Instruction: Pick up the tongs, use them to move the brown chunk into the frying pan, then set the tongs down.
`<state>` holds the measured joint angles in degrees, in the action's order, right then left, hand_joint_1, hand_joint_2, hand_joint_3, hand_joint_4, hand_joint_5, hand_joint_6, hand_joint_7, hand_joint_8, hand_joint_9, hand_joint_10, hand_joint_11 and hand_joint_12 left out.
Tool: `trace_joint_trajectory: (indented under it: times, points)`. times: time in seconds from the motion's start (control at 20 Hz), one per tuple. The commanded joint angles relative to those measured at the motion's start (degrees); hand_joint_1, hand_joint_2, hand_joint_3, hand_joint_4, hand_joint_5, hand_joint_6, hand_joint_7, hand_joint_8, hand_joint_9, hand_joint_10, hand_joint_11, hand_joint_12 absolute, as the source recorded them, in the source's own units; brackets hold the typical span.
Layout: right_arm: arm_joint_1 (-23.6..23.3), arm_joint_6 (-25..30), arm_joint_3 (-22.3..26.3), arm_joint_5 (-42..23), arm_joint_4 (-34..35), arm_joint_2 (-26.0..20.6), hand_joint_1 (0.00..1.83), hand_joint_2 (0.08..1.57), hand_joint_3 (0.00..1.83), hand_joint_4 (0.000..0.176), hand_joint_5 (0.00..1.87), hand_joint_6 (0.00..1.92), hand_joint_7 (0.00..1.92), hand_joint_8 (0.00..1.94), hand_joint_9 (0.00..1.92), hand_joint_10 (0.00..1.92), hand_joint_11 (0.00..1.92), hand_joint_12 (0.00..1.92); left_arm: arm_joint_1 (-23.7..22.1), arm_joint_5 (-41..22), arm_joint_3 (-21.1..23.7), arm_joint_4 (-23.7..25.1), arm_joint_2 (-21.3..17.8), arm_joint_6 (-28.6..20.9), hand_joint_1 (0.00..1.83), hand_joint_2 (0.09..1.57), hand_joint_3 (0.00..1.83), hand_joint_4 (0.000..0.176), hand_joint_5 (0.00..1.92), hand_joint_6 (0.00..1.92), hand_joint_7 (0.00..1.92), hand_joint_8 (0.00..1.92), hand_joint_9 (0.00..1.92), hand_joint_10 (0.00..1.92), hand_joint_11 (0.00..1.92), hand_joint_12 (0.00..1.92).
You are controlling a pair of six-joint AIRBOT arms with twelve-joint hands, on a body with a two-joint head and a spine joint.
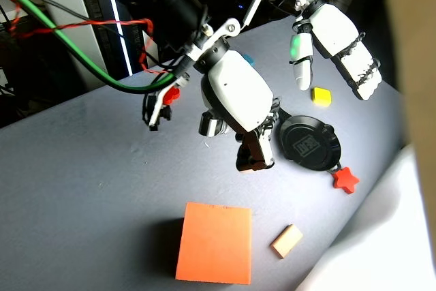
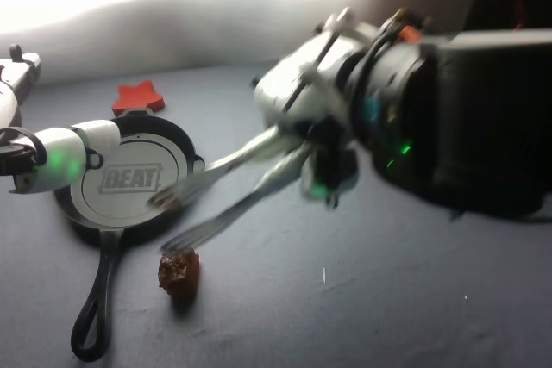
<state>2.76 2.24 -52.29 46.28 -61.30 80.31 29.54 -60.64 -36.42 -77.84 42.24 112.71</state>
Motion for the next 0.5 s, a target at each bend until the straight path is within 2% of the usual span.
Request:
trace_joint_trajectory:
  times: [0.0,0.15,0.35,0.45]
  points:
    - [-0.56,0.69,-0.15,-1.45,-5.7,0.01,1.1,1.23,0.0,0.0,0.76,1.3,1.03,0.0,0.99,0.06,0.45,1.31,-0.57,-4.68,-0.27,4.16,-0.53,-0.04,0.0,1.19,0.0,0.0,0.02,0.01,0.07,0.01,0.05,0.01,0.02,0.01]
    - [0.26,1.87,-1.26,-1.55,-5.96,1.88,1.1,1.22,0.0,0.0,0.78,1.28,1.04,0.0,1.0,0.06,0.47,1.29,-0.7,-5.07,-0.37,4.15,-0.53,-0.08,0.0,1.18,0.0,0.0,0.02,0.0,0.07,0.0,0.05,0.01,0.02,0.02]
    - [2.68,4.97,-1.93,-1.63,-11.11,3.68,1.09,1.23,0.0,0.0,0.75,1.32,1.02,0.0,0.98,0.05,0.45,1.29,-0.73,-5.13,-0.51,4.15,-0.52,-0.21,0.0,1.19,0.0,0.0,0.04,0.01,0.09,0.01,0.06,0.01,0.02,0.02]
    - [3.59,5.39,-2.62,-1.87,-11.12,4.32,1.1,1.23,0.0,0.0,0.76,1.31,1.02,0.0,0.98,0.05,0.43,1.32,-0.76,-5.14,-0.48,4.15,-0.52,-0.25,0.0,1.18,0.0,0.0,0.02,0.0,0.06,0.0,0.04,0.0,0.0,0.02]
